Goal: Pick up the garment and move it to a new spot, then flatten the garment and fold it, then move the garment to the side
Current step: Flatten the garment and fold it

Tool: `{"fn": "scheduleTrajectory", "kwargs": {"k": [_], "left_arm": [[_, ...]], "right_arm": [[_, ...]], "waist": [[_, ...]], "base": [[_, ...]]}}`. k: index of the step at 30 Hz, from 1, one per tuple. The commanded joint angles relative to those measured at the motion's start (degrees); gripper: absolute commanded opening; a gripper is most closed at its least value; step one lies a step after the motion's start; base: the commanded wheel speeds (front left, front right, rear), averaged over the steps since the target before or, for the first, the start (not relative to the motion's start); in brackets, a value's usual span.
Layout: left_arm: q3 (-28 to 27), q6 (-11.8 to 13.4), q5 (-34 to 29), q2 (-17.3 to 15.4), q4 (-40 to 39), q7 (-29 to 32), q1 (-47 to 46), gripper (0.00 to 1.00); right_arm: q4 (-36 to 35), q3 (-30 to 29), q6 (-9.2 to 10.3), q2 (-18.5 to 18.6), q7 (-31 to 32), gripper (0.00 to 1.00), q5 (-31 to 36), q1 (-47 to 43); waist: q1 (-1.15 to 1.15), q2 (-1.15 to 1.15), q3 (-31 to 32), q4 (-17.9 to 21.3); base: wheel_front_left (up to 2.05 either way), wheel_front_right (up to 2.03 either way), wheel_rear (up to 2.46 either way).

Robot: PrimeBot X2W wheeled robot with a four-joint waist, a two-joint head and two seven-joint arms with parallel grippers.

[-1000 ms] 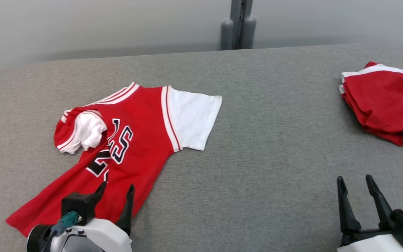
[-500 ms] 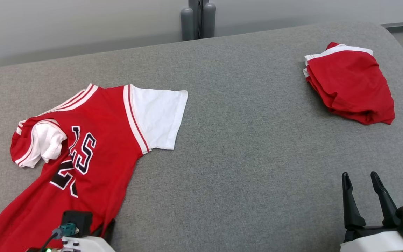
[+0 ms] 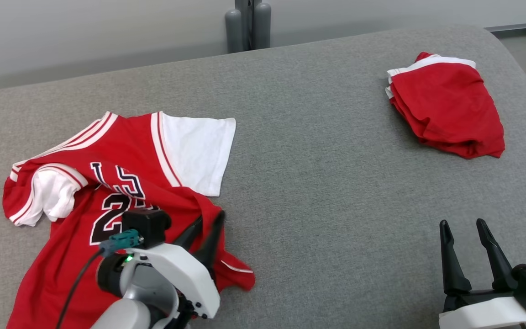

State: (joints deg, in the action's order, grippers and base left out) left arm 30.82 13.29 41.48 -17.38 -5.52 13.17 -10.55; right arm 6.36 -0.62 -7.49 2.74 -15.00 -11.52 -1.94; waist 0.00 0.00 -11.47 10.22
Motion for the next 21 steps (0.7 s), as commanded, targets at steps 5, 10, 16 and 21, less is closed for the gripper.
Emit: {"fn": "scheduleTrajectory", "kwargs": {"k": [5, 10, 16, 21], "left_arm": [[0.4, -3.2, 1.4, 4.3, 5.3, -6.1, -0.6, 1.0], [-3.9, -1.2, 1.4, 4.4, 7.5, -12.2, 1.2, 1.0], [-4.1, -0.3, 0.3, 0.4, 6.9, -11.2, 5.4, 1.0], [-0.1, 0.0, -0.6, -4.5, 0.6, -4.6, 11.5, 1.0]], "right_arm": [[0.3, -0.3, -0.01, 0.3, -0.3, 1.0, -1.2, -0.2], [0.3, -0.9, -0.01, 0.3, -0.3, 1.0, -1.3, -0.5], [0.5, -1.0, -0.01, 0.3, -0.3, 1.0, -0.9, -0.1], [0.4, -1.3, -0.01, 0.3, -0.3, 1.0, -0.6, -0.8]], "waist": [[0.0, 0.0, -0.4, 1.4], [0.0, 0.0, -0.7, 1.2], [0.0, 0.0, -0.5, 0.3], [0.0, 0.0, 0.1, -0.3]], "base": [[0.0, 0.0, 0.0], [0.0, 0.0, 0.0], [0.0, 0.0, 0.0], [0.0, 0.0, 0.0]]}}
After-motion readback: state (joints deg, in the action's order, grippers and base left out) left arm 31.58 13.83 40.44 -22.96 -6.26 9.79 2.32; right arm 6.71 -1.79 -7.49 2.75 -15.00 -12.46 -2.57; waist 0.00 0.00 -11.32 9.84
